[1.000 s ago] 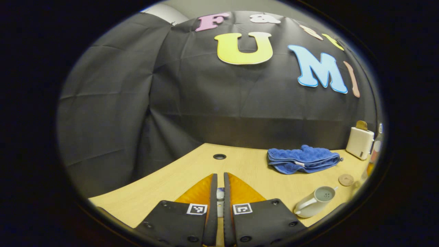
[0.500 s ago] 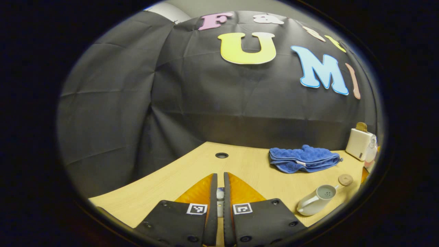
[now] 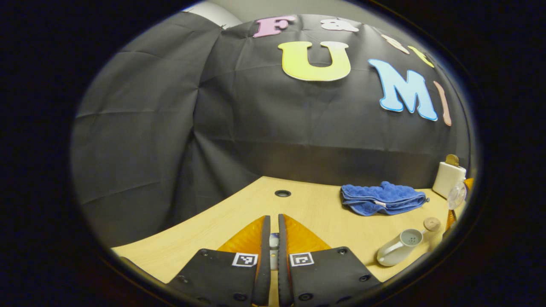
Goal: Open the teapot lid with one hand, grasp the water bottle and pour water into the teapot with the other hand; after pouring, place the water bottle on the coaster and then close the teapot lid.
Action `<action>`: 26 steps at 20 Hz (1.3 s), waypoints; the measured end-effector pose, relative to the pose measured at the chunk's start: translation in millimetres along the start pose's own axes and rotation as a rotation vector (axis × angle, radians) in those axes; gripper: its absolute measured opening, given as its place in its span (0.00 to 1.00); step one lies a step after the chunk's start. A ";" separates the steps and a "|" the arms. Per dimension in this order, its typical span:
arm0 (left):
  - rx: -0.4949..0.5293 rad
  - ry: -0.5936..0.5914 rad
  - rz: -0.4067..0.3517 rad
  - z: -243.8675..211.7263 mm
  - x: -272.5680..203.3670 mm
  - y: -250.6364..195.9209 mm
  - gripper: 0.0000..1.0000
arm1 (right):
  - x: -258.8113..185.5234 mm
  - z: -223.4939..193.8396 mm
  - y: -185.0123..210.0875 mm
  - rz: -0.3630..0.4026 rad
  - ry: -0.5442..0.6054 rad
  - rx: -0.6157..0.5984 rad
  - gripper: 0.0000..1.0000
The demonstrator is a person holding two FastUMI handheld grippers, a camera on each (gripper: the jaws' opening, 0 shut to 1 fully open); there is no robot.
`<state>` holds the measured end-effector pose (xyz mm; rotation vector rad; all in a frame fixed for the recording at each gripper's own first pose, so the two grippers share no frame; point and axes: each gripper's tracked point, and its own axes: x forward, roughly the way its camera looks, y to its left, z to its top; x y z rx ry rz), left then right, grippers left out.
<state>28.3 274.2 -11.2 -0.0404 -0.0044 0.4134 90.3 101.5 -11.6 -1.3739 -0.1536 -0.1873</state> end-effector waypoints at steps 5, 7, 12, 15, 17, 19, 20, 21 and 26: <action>0.004 0.012 0.003 0.6 4.2 0.1 0.14 | 3.6 19.7 -3.3 -0.042 -0.080 -0.125 0.78; 0.006 0.016 0.003 0.7 4.8 0.5 0.14 | 4.7 24.8 0.5 -0.051 -0.103 -0.168 0.78; 0.006 0.026 -0.005 -0.1 4.3 -2.5 0.14 | 7.2 33.7 6.0 -0.075 -0.152 -0.273 0.78; 0.007 0.032 -0.010 -1.5 4.1 -4.7 0.13 | 5.2 38.2 5.6 -0.096 -0.177 -0.329 0.78; 0.008 0.035 -0.012 -1.5 4.2 -5.2 0.13 | 7.8 39.7 6.1 -0.101 -0.188 -0.345 0.78; 0.008 0.039 -0.015 -2.3 3.2 -5.9 0.13 | 8.0 42.3 4.0 -0.116 -0.195 -0.360 0.78; 0.008 0.042 -0.018 -2.6 3.7 -6.6 0.14 | 8.8 44.0 2.7 -0.122 -0.197 -0.364 0.78; 0.007 0.043 -0.020 -3.3 4.2 -7.8 0.14 | 9.3 45.3 0.5 -0.128 -0.202 -0.369 0.78; 0.011 0.052 -0.023 -5.0 4.9 -9.1 0.14 | 11.0 47.6 -3.4 -0.142 -0.214 -0.378 0.78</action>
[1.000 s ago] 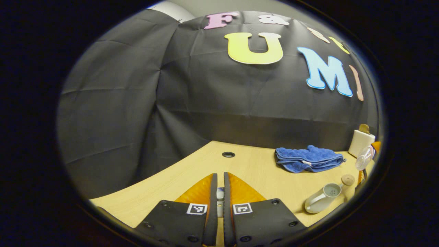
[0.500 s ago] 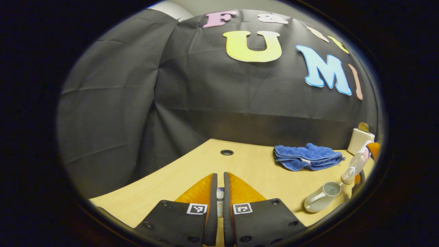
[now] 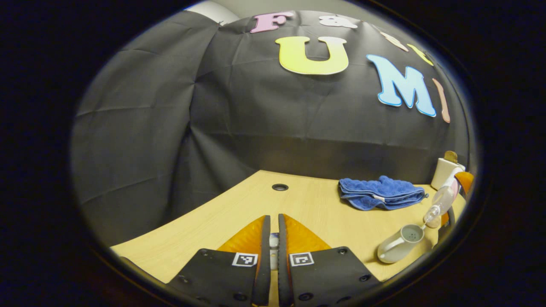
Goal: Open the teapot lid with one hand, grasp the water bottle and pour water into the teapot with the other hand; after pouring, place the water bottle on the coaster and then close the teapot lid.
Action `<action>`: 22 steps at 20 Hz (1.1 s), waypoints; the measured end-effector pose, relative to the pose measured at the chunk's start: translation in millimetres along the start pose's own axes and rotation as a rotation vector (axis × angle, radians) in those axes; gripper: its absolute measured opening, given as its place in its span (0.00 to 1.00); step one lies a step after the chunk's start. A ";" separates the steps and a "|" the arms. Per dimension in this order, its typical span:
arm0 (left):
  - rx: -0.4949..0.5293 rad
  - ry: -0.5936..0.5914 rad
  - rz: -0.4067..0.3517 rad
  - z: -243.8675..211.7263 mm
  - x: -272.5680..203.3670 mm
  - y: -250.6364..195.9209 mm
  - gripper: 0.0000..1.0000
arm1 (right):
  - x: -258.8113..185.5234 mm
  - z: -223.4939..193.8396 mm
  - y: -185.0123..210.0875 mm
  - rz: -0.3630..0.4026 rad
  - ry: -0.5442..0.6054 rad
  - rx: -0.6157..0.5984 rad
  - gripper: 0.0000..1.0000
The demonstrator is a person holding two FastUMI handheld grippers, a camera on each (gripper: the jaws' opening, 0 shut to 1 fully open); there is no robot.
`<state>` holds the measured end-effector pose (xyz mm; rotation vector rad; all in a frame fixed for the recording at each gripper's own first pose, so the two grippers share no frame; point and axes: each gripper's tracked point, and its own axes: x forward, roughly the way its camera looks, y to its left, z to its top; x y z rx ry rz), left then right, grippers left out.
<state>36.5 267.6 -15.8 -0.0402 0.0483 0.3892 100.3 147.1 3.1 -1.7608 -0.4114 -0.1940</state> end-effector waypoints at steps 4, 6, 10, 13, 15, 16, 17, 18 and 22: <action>0.004 0.007 -0.001 -1.6 -0.1 -0.3 0.13 | 1.8 0.9 -2.7 -0.009 -0.011 -0.019 0.78; 0.006 0.011 -0.002 -2.4 0.5 -1.0 0.14 | 2.5 0.5 -3.8 -0.013 -0.017 -0.030 0.78; 0.010 0.017 -0.003 -3.4 0.8 -1.7 0.13 | 4.4 1.2 -4.1 -0.017 -0.028 -0.049 0.78; 0.012 0.022 -0.005 -5.4 0.8 -3.0 0.13 | 6.4 1.6 -5.3 -0.022 -0.037 -0.060 0.78; 0.013 0.024 -0.007 -6.3 1.5 -3.6 0.14 | 6.5 3.2 -6.8 -0.023 -0.043 -0.065 0.78; 0.014 0.026 -0.008 -6.4 1.7 -3.8 0.14 | 6.4 3.4 -7.1 -0.022 -0.047 -0.071 0.78; 0.014 0.027 -0.008 -6.5 1.1 -4.1 0.14 | 7.0 3.6 -6.9 -0.021 -0.053 -0.079 0.78; 0.014 0.028 -0.009 -6.3 0.9 -4.5 0.14 | 7.2 3.1 -6.4 -0.021 -0.058 -0.087 0.78; 0.016 0.032 -0.013 -7.2 1.3 -5.7 0.14 | 8.7 3.6 -5.9 -0.011 -0.072 -0.104 0.78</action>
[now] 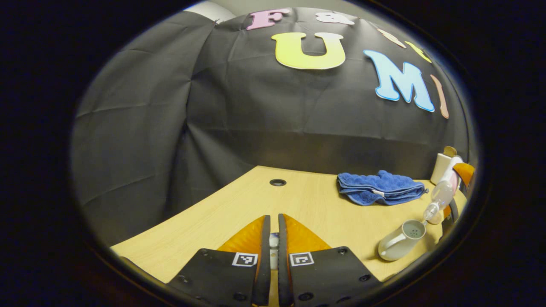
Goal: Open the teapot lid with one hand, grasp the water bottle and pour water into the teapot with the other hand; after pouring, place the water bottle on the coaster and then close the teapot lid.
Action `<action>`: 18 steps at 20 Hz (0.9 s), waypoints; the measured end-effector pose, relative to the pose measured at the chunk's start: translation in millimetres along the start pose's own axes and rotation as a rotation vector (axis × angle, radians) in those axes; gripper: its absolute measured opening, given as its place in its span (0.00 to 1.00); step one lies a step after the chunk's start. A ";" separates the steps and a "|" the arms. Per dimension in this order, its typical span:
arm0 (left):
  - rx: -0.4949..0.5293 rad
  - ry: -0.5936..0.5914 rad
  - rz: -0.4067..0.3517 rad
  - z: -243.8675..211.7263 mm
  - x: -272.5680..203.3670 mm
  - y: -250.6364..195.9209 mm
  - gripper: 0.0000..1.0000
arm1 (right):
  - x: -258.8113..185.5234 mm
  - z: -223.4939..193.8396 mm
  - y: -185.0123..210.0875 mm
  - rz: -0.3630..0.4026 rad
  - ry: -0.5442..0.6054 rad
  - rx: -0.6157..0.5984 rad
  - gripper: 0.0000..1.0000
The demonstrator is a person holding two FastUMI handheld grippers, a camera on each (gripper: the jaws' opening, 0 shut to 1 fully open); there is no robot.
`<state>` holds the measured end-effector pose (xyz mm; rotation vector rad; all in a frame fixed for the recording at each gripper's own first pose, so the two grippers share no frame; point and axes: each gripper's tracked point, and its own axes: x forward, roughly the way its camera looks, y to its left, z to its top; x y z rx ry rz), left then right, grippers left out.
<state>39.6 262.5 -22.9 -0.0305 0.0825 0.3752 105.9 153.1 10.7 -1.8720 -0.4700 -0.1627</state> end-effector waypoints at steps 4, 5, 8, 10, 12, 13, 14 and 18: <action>0.002 0.006 -0.005 -1.4 -0.3 -1.9 0.14 | 3.9 -1.9 -3.7 -0.005 -0.012 -0.032 0.78; 0.002 0.006 -0.006 -1.8 0.2 -2.0 0.14 | 4.7 -2.7 -4.8 -0.007 -0.013 -0.037 0.78; 0.001 0.008 -0.010 -2.4 -0.2 -3.3 0.14 | 5.5 -2.1 -5.9 -0.010 -0.019 -0.045 0.78; 0.004 0.011 -0.011 -2.6 0.4 -3.9 0.14 | 7.6 -3.4 -7.4 -0.016 -0.022 -0.050 0.78; 0.006 0.012 -0.012 -2.5 0.6 -4.2 0.13 | 9.0 -4.4 -8.4 -0.023 -0.025 -0.055 0.78; 0.007 0.012 -0.013 -3.3 0.1 -4.4 0.13 | 9.0 -3.6 -9.5 -0.030 -0.027 -0.061 0.78; 0.007 0.013 -0.014 -2.8 -0.3 -4.9 0.13 | 9.4 -3.6 -10.6 -0.035 -0.031 -0.067 0.78; 0.008 0.016 -0.014 -3.5 1.0 -5.1 0.14 | 12.9 -5.6 -14.4 -0.050 -0.036 -0.080 0.78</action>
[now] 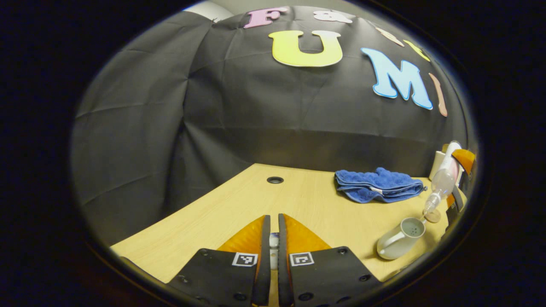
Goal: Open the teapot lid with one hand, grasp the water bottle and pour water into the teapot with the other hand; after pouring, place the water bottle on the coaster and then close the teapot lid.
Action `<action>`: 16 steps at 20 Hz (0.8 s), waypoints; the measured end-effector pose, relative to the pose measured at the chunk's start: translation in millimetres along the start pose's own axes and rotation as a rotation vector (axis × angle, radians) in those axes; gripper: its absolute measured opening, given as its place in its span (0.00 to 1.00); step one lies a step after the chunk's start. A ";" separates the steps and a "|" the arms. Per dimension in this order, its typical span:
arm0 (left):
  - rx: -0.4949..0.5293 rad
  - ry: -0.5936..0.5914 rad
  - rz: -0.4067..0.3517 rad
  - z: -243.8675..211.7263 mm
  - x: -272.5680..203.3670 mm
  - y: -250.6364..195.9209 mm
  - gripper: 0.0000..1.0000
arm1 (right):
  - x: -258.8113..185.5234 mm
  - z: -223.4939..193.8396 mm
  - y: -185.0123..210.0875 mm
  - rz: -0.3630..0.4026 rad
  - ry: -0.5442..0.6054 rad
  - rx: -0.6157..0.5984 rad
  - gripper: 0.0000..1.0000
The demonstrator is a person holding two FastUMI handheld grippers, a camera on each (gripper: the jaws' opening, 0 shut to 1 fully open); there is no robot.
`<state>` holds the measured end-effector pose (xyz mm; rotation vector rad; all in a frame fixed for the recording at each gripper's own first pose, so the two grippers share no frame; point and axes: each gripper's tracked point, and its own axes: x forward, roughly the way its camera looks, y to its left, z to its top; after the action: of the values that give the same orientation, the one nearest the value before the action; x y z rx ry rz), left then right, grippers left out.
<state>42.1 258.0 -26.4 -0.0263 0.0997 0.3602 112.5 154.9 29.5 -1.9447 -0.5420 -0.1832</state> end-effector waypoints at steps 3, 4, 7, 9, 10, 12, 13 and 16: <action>0.001 0.002 -0.002 -1.2 0.0 -1.1 0.14 | -0.3 -3.5 -2.3 -0.014 0.004 -0.008 0.78; 0.001 0.003 -0.002 -1.1 0.0 -1.7 0.14 | -0.4 -4.2 -3.5 -0.020 0.005 -0.012 0.78; 0.003 0.004 -0.003 -1.7 -0.4 -2.0 0.13 | 0.8 -6.2 -7.7 -0.040 0.002 -0.032 0.78; 0.003 0.005 -0.004 -2.3 -0.2 -1.8 0.13 | 2.1 -6.0 -11.7 -0.055 -0.003 -0.055 0.78; 0.003 0.006 -0.004 -1.9 0.0 -2.5 0.13 | 2.5 -6.2 -11.8 -0.053 -0.006 -0.056 0.78; 0.004 0.007 -0.005 -2.0 -1.0 -2.5 0.14 | 3.1 -5.5 -13.4 -0.060 -0.012 -0.068 0.78; 0.005 0.008 -0.004 -2.4 -0.2 -2.3 0.14 | 3.5 -5.1 -15.9 -0.067 -0.017 -0.078 0.78; 0.005 0.007 -0.006 -1.7 -0.7 -2.6 0.13 | 5.5 -2.4 -18.6 -0.076 -0.031 -0.094 0.78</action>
<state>42.2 255.2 -28.0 -0.0233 0.1070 0.3543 109.3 160.7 47.9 -2.0227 -0.6377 -0.2307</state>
